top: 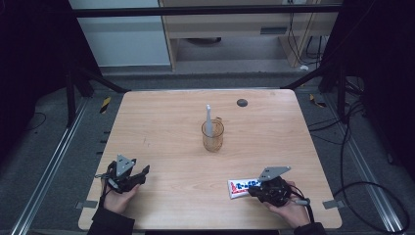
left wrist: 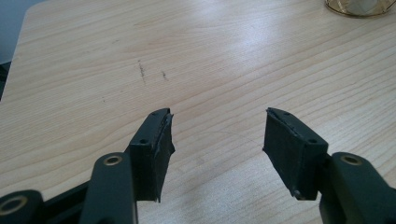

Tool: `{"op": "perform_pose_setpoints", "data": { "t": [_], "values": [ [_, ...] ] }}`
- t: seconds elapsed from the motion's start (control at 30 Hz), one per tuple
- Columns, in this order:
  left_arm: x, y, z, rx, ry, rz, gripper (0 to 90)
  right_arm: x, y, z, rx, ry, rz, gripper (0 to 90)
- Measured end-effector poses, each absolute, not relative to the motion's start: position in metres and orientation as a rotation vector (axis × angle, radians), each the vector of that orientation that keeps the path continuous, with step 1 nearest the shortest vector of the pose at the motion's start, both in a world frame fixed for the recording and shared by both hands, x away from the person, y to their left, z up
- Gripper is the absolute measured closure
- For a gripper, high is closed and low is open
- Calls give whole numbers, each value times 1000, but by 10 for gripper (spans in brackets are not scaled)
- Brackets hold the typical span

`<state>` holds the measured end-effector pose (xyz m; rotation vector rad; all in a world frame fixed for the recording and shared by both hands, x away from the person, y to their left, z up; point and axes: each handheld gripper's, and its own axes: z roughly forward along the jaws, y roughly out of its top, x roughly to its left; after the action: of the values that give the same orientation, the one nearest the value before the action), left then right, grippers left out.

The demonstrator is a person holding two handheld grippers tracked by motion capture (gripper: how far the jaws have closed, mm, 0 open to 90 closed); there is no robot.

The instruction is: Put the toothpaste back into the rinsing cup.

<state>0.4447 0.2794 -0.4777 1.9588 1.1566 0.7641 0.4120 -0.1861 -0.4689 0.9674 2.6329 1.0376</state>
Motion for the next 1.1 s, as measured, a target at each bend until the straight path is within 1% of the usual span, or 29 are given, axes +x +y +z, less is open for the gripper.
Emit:
{"op": "perform_pose_setpoints", "data": {
  "t": [0.5,0.8,1.1],
  "values": [
    [446,278,-478,1942,1183,753,410,412,-175,-473,926,2681,984,896],
    [447,280,-477,1926,1190,752,407,417,-175,-475,946,2667,967,900],
    [448,281,-476,1918,1202,743,422,422,-170,-475,958,2638,967,900]
  ]
}}
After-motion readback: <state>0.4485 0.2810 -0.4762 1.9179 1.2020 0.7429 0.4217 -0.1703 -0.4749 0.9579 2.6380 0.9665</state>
